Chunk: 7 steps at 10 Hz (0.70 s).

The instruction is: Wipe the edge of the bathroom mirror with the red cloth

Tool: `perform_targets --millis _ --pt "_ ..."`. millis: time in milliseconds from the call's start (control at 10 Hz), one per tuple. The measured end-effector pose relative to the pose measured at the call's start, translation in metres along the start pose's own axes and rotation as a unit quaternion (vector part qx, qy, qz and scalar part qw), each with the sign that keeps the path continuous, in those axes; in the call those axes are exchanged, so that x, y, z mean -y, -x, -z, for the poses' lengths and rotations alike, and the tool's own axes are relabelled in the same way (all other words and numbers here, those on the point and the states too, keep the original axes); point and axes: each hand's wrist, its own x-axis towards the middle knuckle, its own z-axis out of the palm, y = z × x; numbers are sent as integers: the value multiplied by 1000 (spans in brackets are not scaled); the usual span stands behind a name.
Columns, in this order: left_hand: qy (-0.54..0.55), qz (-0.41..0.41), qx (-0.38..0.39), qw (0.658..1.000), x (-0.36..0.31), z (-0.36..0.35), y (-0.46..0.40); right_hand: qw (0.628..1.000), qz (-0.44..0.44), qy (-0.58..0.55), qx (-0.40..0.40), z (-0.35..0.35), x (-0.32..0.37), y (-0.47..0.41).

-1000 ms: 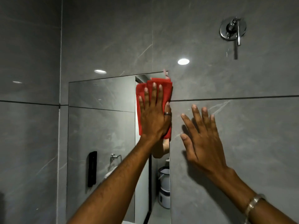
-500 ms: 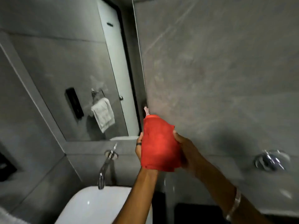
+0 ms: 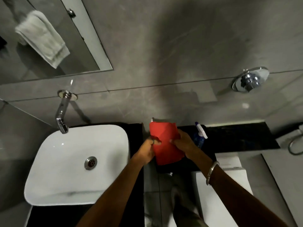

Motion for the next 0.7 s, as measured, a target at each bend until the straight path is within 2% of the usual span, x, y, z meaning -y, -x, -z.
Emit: perform_targets --millis 100,200,300,400,500,600,700 --pt "-74 39 -23 996 24 4 -35 996 -41 71 -36 2 -31 -22" --pt "-136 36 -49 989 33 3 -69 992 -49 98 -55 -1 -56 -51" --pt "-239 44 -107 964 46 5 -90 983 -113 142 -24 0 -77 -73" --pt "-351 -19 -120 928 51 9 -76 971 -60 233 -8 -3 -78 -76" --pt "-470 -206 -125 849 31 11 -37 941 79 325 -53 -9 -42 -57" --pt "-540 -399 -199 714 -19 14 2 891 264 349 -123 -15 24 -33" --pt "-546 -518 -295 589 -86 13 58 805 417 372 -198 -24 107 4"
